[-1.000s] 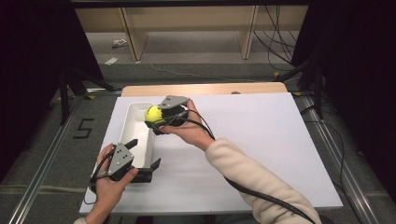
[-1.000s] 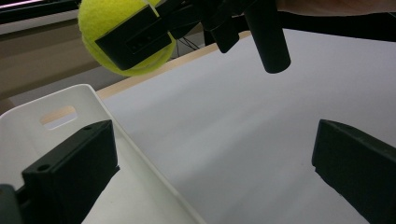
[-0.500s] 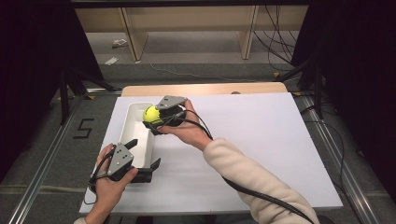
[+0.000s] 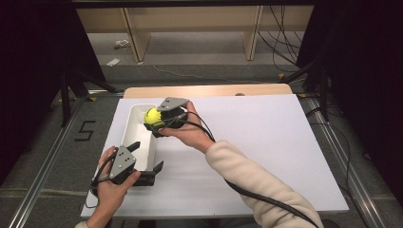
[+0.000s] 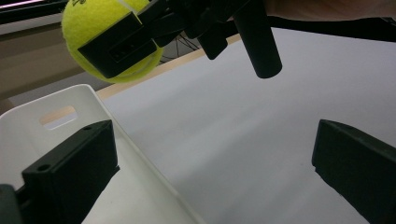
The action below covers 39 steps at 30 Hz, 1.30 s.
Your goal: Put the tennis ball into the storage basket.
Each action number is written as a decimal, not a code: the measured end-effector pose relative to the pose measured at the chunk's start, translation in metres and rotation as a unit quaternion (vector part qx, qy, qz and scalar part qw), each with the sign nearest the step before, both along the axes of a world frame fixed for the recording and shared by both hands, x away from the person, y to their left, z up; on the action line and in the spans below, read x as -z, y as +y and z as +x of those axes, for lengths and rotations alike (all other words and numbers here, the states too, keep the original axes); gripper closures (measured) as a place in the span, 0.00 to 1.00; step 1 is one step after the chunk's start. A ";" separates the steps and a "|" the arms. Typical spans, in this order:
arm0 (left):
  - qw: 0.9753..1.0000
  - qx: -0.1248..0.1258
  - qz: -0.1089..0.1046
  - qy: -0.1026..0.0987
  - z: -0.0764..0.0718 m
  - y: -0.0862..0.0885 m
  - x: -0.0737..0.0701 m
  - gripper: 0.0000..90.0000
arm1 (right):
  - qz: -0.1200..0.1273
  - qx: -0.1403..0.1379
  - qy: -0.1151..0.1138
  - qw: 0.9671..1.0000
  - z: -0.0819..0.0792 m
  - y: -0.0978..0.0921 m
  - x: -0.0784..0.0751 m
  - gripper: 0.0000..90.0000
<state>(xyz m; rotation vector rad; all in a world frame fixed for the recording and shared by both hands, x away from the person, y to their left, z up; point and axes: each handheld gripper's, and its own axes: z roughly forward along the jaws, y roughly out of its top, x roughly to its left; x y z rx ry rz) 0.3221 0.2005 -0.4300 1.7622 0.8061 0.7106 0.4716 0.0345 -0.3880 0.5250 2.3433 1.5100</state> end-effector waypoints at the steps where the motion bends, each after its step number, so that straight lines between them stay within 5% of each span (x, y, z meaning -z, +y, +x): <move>1: 1.000 0.000 0.000 0.000 0.000 0.000 0.000 0.00 | 0.000 0.000 0.000 1.000 0.000 0.001 0.000 0.29; 39: 1.000 0.000 -0.001 0.000 0.000 0.000 0.000 0.00 | 0.000 -0.006 -0.002 1.000 0.002 0.014 -0.003 0.29</move>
